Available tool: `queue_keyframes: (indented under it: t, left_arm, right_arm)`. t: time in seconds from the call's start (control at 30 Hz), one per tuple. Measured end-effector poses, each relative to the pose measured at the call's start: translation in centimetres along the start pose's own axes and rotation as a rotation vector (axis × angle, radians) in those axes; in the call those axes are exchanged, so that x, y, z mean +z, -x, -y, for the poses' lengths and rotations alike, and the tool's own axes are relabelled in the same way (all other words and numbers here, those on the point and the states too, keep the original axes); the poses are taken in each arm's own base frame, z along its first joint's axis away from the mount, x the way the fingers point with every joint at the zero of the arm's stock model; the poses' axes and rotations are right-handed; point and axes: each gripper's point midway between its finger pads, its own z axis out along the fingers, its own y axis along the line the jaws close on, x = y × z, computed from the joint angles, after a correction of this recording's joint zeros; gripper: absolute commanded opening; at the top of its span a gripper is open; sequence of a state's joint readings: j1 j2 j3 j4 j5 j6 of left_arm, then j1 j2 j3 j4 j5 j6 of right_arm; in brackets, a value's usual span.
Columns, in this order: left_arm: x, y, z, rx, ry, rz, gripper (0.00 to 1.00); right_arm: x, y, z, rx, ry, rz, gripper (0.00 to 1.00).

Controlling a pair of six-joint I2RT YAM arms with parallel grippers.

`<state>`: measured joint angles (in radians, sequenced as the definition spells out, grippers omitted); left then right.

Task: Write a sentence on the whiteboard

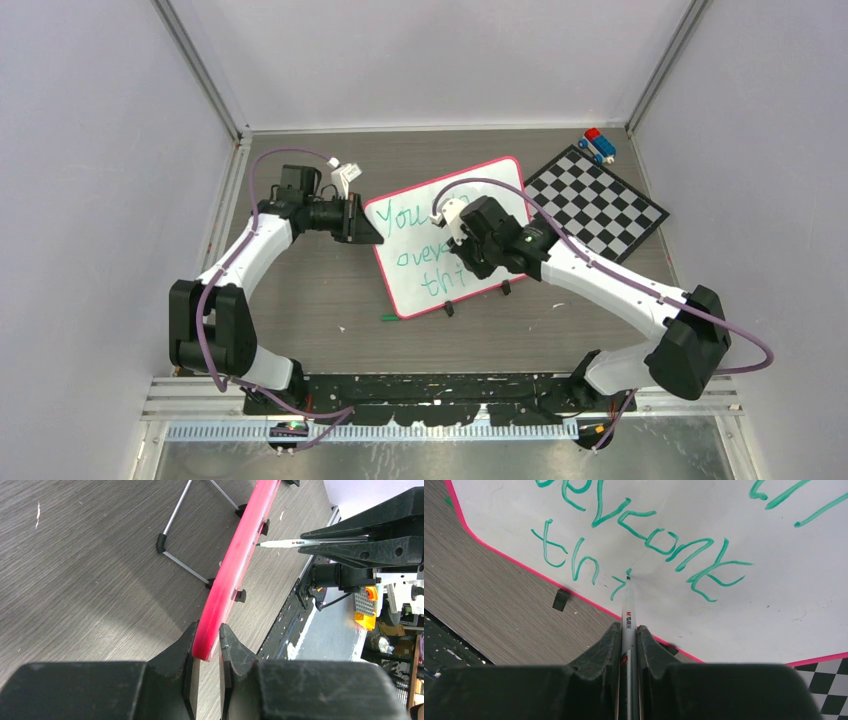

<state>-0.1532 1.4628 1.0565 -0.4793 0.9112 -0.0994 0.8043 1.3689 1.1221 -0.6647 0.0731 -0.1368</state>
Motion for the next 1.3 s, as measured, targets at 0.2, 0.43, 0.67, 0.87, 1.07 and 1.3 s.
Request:
queue_keyframes:
  t: [0.2,0.43,0.67,0.87,1.07,1.3]
  left_arm:
    - [0.0,0.0,0.0,0.000,0.000,0.000,0.00]
    - [0.0,0.0,0.0,0.000,0.000,0.000,0.00]
    - [0.0,0.0,0.0,0.000,0.000,0.000,0.00]
    - [0.0,0.0,0.0,0.000,0.000,0.000,0.00]
    - [0.0,0.0,0.0,0.002,0.000,0.000,0.00]
    - [0.0,0.0,0.0,0.003,0.000,0.000,0.00]
  right_arm:
    - [-1.3,-0.1,1.2,0.048,0.000,0.025,0.00]
    - [-1.8,-0.3,2.4,0.076,-0.029,0.032,0.00]
    - [-1.1,-0.7,2.8,0.078,-0.050,0.003,0.00]
    - [-0.4,-1.1,2.4,0.077,-0.028,-0.023,0.00]
    - [-0.2,-1.0,2.0,0.078,-0.007,-0.025,0.00]
    - [0.1,-1.1,1.6,0.075,0.013,-0.031,0.00]
